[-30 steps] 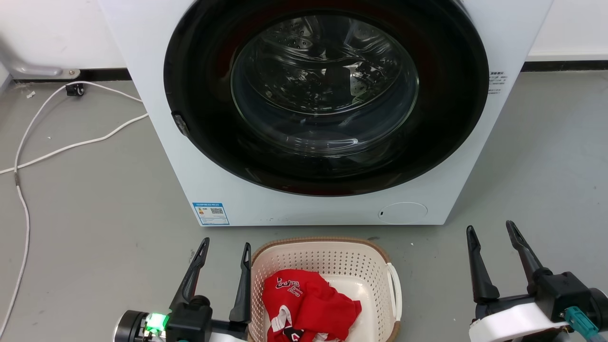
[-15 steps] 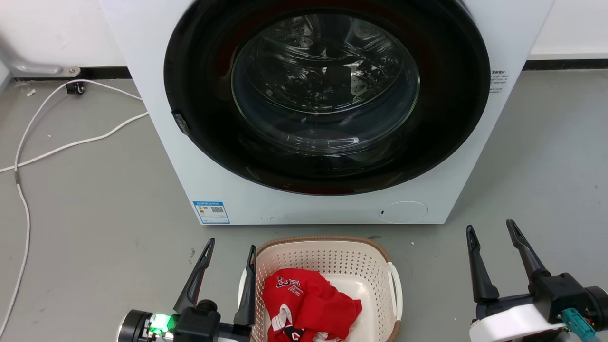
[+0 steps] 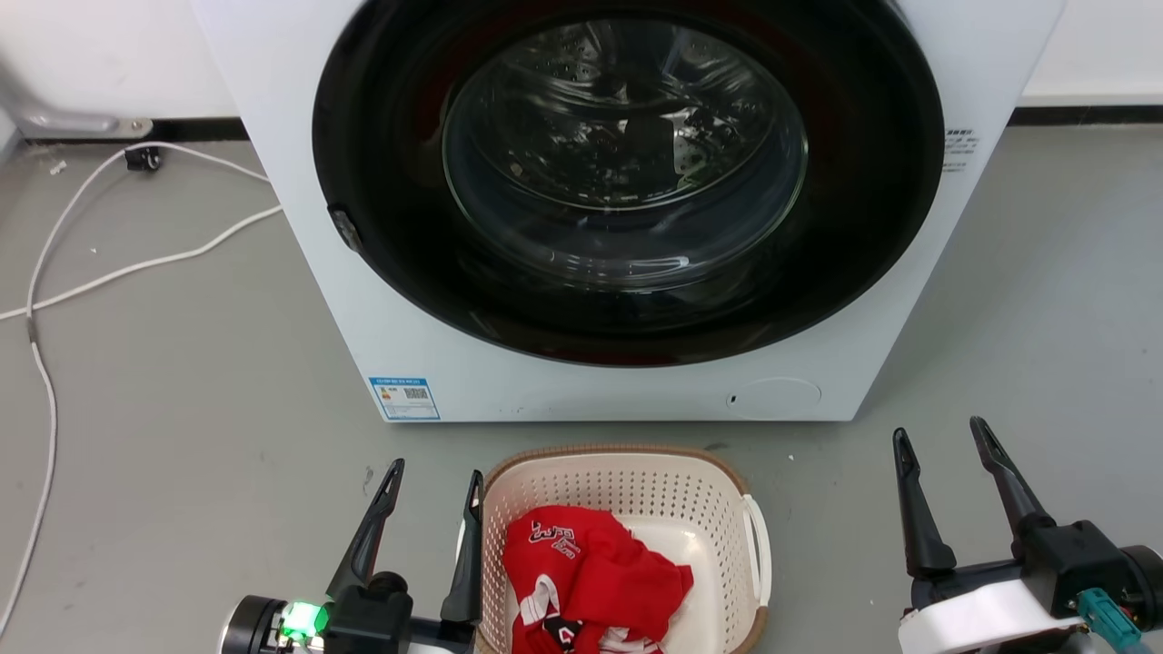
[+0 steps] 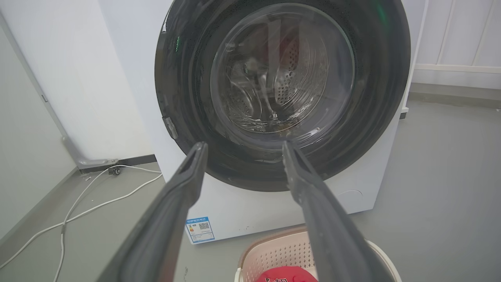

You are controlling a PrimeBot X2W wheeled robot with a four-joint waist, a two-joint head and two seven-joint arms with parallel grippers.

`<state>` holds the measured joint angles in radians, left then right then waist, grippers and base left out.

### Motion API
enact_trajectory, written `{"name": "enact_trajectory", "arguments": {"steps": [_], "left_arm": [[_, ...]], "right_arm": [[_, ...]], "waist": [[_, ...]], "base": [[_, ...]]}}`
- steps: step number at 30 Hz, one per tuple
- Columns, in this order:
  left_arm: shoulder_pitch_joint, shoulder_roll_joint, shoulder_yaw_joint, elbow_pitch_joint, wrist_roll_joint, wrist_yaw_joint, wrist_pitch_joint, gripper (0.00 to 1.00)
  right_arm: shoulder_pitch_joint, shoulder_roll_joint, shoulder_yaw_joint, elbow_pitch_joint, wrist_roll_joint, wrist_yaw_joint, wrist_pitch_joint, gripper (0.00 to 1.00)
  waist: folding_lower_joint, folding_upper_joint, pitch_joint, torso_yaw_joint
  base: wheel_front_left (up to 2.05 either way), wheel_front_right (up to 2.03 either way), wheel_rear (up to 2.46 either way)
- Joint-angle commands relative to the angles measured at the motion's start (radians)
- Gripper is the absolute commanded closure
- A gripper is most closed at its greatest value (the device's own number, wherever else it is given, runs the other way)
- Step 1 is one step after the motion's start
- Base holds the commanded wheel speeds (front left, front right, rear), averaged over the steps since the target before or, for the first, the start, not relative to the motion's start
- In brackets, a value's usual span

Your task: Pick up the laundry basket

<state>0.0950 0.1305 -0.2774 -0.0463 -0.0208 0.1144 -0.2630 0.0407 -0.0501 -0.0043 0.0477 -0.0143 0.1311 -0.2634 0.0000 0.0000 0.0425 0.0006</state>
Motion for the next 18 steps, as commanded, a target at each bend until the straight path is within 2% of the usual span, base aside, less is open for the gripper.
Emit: {"name": "enact_trajectory", "arguments": {"steps": [1, 7, 8, 9, 18], "left_arm": [[0.001, -0.004, 0.006, 0.006, -0.003, -0.008, -0.003, 0.0], [-0.06, -0.014, 0.043, 0.055, -0.019, -0.046, -0.003, 0.0], [-0.096, -0.016, 0.063, 0.074, -0.028, -0.058, -0.003, 0.0], [-0.096, -0.016, 0.063, 0.074, -0.028, -0.058, -0.003, 0.0], [-0.316, -0.016, 0.153, 0.253, -0.056, -0.132, -0.003, 0.0]], "right_arm": [[-0.01, 0.0, 0.0, -0.003, 0.0, -0.001, -0.002, 0.0], [-0.078, 0.0, 0.008, 0.03, -0.029, -0.001, -0.002, 0.0], [-0.112, 0.0, 0.013, 0.042, -0.037, -0.001, -0.002, 0.0], [-0.112, 0.0, 0.013, 0.042, -0.037, -0.001, -0.002, 0.0], [-0.294, 0.0, 0.014, 0.179, -0.03, -0.001, -0.002, 0.0]], "waist": [[0.0, 0.0, 0.018, -0.002], [0.0, 0.0, 0.148, -0.011], [0.0, 0.0, 0.212, -0.016], [0.0, 0.0, 0.212, -0.016], [0.0, 0.0, 0.467, -0.018]], "base": [[0.0, 0.0, 0.0], [0.0, 0.0, 0.0], [0.0, 0.0, 0.0], [0.0, 0.0, 0.0], [0.0, 0.0, 0.0]]}}
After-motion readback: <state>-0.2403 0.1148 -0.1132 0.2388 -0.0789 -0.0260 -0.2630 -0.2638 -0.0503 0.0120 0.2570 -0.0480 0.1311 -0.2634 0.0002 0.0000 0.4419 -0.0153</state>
